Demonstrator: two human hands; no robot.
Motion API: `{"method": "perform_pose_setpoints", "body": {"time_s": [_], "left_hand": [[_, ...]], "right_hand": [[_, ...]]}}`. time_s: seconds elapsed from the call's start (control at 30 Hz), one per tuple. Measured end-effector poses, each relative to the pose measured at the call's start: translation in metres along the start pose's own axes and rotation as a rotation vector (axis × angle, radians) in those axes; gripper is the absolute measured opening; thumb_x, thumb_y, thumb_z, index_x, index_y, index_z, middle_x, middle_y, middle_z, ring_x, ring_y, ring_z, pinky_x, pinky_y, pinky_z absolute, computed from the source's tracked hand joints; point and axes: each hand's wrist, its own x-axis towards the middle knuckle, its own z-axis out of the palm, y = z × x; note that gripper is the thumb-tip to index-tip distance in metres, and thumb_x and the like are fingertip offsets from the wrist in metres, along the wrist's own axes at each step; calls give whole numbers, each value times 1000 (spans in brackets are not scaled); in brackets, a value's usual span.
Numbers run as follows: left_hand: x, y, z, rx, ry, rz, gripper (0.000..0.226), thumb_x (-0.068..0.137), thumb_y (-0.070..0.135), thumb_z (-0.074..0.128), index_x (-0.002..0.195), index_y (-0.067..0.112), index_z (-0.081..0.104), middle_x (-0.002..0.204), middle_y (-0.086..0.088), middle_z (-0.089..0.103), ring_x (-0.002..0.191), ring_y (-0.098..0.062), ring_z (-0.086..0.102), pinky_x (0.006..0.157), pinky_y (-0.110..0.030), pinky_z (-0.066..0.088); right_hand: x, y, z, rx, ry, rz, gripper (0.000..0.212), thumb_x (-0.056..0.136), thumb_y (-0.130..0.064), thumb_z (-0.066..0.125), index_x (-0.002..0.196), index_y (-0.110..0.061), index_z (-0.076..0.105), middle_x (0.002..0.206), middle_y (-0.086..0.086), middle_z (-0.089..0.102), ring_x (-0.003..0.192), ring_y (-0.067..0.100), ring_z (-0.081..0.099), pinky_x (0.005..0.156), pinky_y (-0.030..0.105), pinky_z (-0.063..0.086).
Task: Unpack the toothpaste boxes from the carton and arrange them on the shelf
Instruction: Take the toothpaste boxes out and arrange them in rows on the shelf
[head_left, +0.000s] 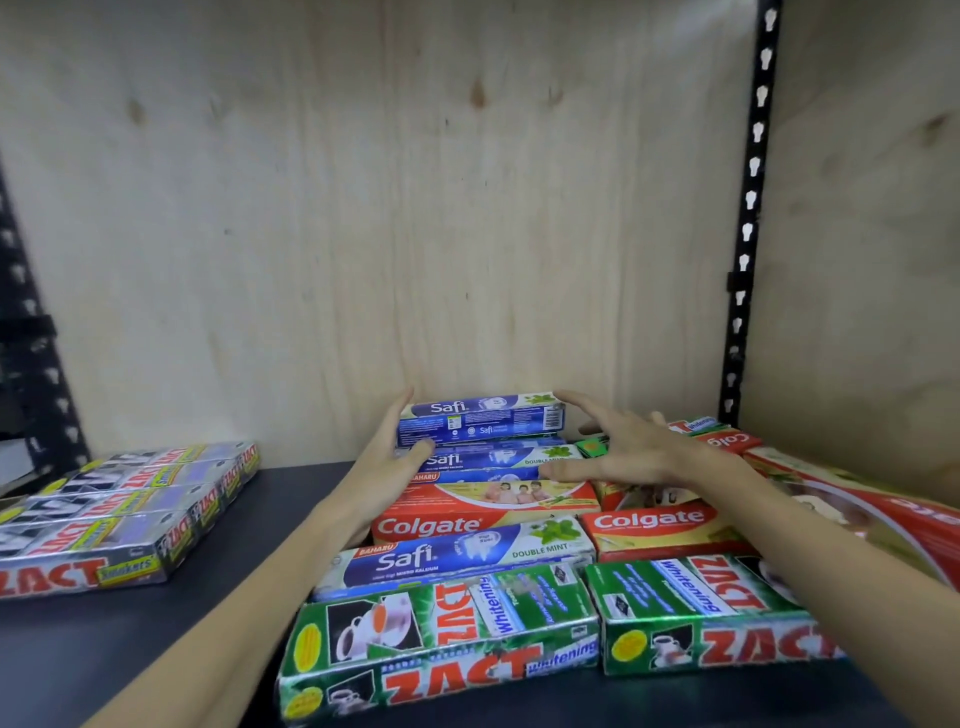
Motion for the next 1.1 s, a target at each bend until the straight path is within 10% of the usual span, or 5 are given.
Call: {"method": "perform_pose_setpoints", "body": {"time_s": [0.43,0.67,0.9,1.1], "left_hand": [[8,-3,4,-43,39,-101,57,96,34,64,142,34,29,115,-4,69,83,-22,77,69,-38,61],[11,-2,-11,-208,120,-51,29,90,38,70,115,27,61,112,-3,73,92,-26,76,86,-49,59],[10,1,-47,308,175,114,20,96,36,63,111,24,65,96,15,69,86,3,65,74,-11,50],[9,12,-136,680,44,44,19,91,39,70,102,25,74,97,11,75,91,-7,70,88,-26,53]], "right_hand": [[7,4,1,69,31,81,106,67,-96,41,157,-45,19,153,-8,48,143,25,42,118,54,12],[37,-10,4,222,174,81,76,72,-86,57,122,-29,62,116,-9,68,110,18,64,100,44,49],[55,-28,21,234,287,66,69,84,-55,74,136,-14,55,121,3,67,105,19,63,92,31,50],[68,-81,32,226,220,-44,62,85,-45,77,136,-14,60,118,6,67,95,13,58,65,17,41]]}}
